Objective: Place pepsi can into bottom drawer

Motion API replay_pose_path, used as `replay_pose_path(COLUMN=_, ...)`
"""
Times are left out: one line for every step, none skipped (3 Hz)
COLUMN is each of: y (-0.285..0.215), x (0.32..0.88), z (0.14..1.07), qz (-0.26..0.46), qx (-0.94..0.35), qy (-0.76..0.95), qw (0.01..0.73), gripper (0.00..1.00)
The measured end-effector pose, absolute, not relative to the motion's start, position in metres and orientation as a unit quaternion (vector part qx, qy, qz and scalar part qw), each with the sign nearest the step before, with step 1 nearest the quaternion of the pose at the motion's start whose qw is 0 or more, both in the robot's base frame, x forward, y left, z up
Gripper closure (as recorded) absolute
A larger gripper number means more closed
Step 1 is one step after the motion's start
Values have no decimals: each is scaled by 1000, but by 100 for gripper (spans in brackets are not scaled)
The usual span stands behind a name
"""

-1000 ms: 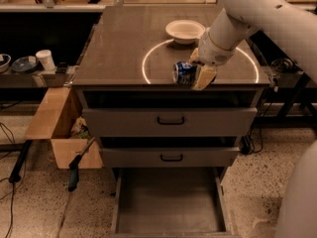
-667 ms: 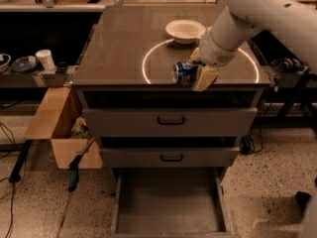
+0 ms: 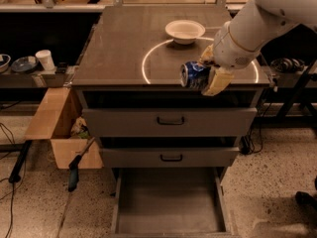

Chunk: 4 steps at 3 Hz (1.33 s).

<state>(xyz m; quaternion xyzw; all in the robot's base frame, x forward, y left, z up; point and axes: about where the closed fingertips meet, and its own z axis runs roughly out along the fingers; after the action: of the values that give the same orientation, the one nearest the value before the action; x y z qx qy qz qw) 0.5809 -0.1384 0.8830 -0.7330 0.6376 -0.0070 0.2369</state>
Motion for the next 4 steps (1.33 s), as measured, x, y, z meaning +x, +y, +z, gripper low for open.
replay_pose_path(y=-140, x=557, z=879, qz=2, qx=-726, qy=647, qw=233, gripper=100)
replay_pose_path(y=-143, x=532, z=863, qz=8, qx=-720, qy=656, qw=226, gripper=100)
replay_pose_path(y=-147, x=525, z=833, qz=13, qx=-712, qy=668, qw=214, gripper=100)
replay_pose_path(y=-153, x=544, z=770, qz=23, qx=-703, qy=685, qw=187, gripper=100)
